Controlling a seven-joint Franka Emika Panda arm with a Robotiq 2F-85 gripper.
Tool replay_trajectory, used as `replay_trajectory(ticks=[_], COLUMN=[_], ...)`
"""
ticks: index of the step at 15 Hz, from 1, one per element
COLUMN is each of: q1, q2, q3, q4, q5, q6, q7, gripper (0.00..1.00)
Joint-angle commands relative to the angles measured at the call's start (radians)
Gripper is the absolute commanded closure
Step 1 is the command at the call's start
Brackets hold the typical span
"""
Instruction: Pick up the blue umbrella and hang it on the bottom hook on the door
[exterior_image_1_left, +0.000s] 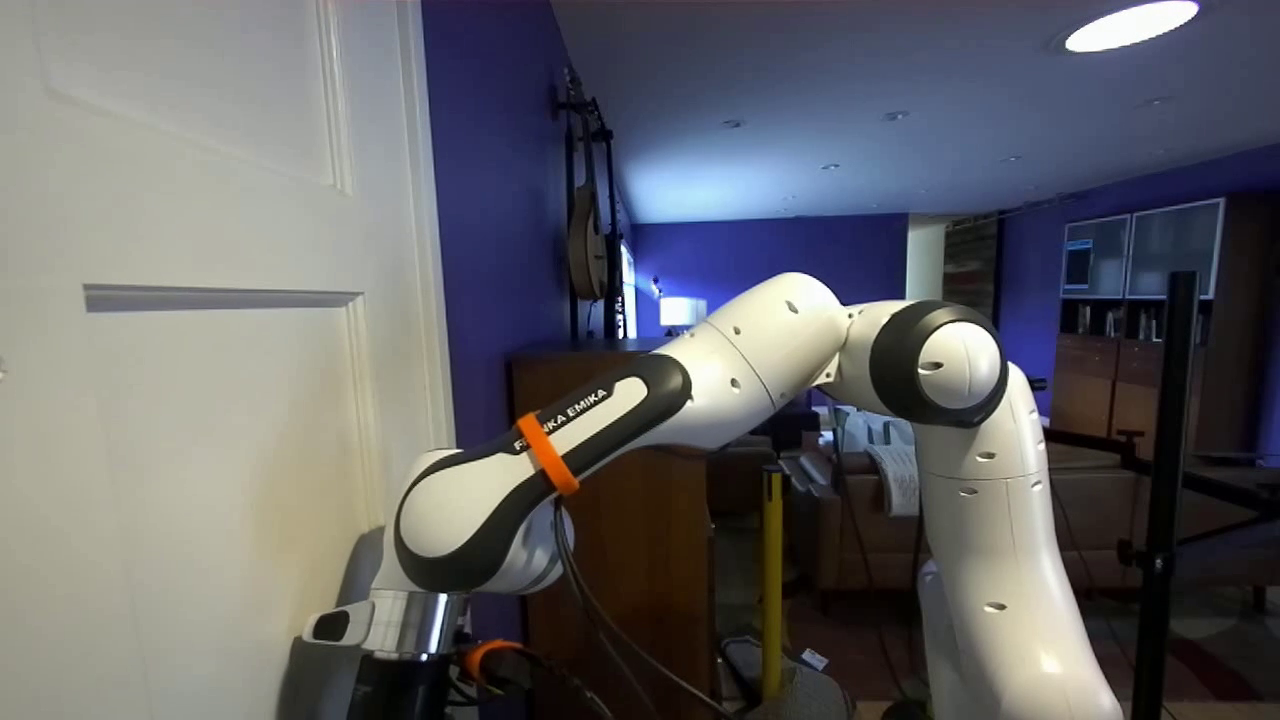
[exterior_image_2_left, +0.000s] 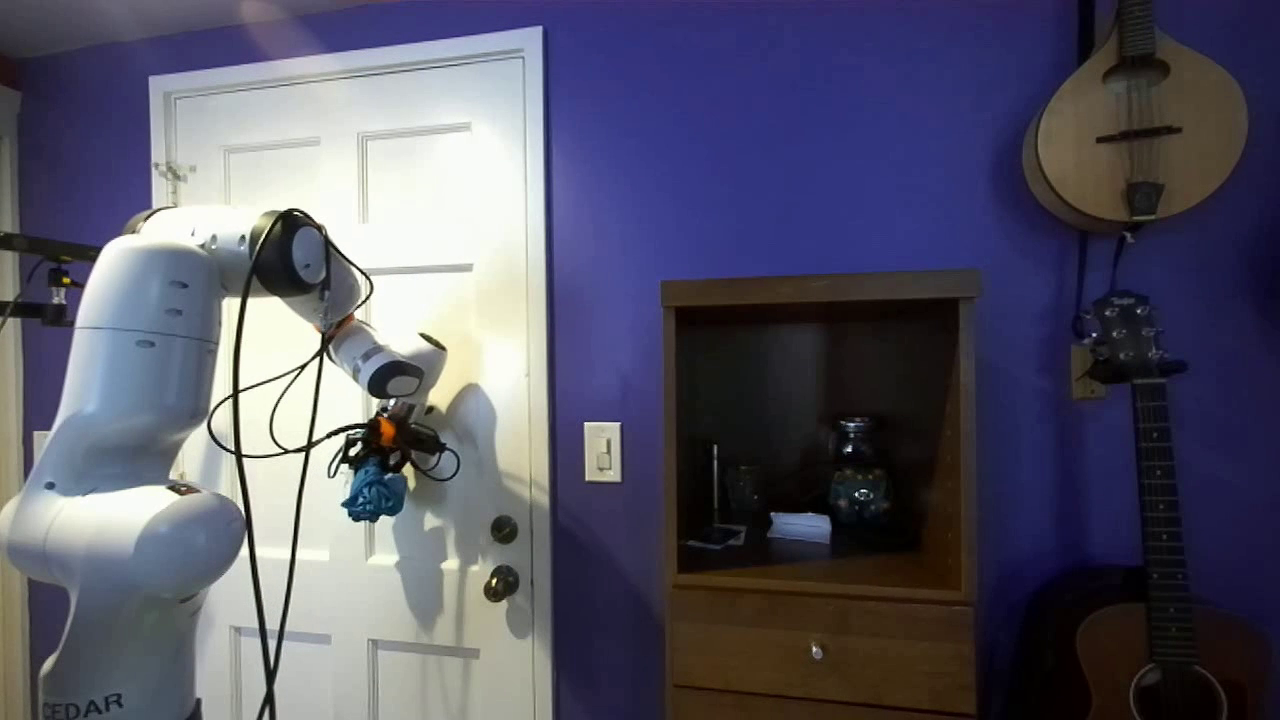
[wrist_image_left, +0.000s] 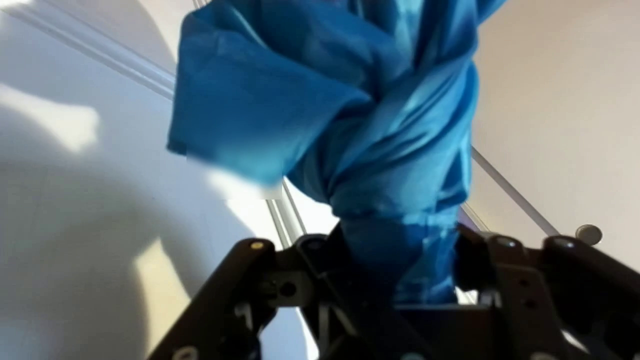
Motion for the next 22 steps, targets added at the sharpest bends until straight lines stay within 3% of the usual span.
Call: replay_trajectory(ticks=[1,10,17,22], q1=[0.003,0.006,0.006,0.002], q2=[0.025,0.076,0.086,0.106], q3=[0.006,0.020,0.011,0.014], q4=[0.025,0.051,0.049,0.075], q5=[0.009,-0.015,-0.204,-0.292], q6=[0.051,0.151,0.045,-0.082], q7=[0.026,0.098,0.280,0.334], gripper=[0.91,0.91,0.91,0.91])
